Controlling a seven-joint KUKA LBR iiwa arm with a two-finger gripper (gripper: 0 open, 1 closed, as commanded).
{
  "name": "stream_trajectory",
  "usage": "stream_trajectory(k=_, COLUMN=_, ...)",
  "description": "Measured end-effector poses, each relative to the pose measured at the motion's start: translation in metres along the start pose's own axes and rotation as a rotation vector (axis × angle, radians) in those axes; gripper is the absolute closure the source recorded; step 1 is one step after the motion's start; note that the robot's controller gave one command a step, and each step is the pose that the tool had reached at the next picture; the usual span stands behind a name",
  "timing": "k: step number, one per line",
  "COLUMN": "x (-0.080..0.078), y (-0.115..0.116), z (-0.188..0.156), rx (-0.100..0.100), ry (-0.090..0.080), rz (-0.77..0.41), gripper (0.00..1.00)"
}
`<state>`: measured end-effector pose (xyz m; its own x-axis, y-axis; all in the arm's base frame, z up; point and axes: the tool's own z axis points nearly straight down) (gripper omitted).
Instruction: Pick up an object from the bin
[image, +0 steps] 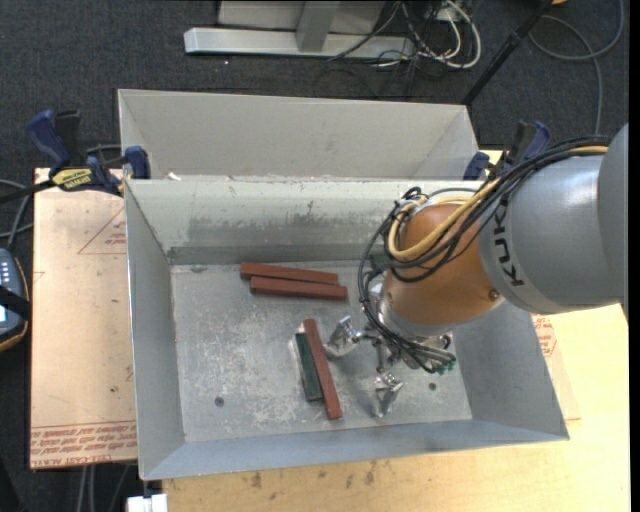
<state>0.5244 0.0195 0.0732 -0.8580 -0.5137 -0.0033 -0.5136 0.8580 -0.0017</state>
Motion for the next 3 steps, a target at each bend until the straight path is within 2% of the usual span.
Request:
stream_trajectory(k=1, x=-0.057, y=0.071, z=-0.004, rx=0.003, ry=-0.014, rz=-0.065, gripper=1.00)
stream_trajectory(k=2, x=-0.057, y=0.071, z=-0.004, rx=0.003, ry=-0.014, rz=-0.065, gripper=1.00)
stream_trajectory(k=3, x=-0.060, y=0.041, z=-0.134, rx=-0.002, ry=0.000, rz=-0.079, gripper=1.00)
